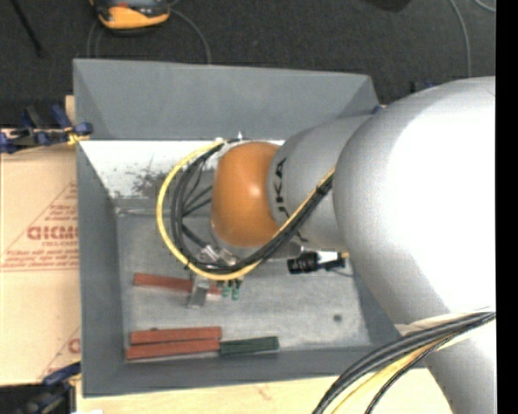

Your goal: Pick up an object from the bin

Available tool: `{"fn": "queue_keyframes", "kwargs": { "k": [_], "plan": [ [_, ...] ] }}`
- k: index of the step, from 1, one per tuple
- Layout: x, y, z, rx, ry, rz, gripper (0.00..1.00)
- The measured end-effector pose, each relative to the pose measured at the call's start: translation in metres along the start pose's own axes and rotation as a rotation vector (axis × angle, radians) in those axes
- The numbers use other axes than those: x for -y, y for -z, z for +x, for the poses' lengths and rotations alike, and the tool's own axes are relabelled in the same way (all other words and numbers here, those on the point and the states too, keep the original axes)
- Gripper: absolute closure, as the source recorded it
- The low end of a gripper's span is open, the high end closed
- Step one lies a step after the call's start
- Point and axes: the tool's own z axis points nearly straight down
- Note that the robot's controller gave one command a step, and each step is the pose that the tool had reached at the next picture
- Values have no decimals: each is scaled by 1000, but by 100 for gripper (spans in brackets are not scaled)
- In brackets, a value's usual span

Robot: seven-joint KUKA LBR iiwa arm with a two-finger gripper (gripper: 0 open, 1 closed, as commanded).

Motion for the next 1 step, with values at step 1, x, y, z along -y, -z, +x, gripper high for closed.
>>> {"fn": "queue_keyframes", "kwargs": {
  "k": [1],
  "plan": [
    [0,0,0,0,0,0,100]
  ]
}}
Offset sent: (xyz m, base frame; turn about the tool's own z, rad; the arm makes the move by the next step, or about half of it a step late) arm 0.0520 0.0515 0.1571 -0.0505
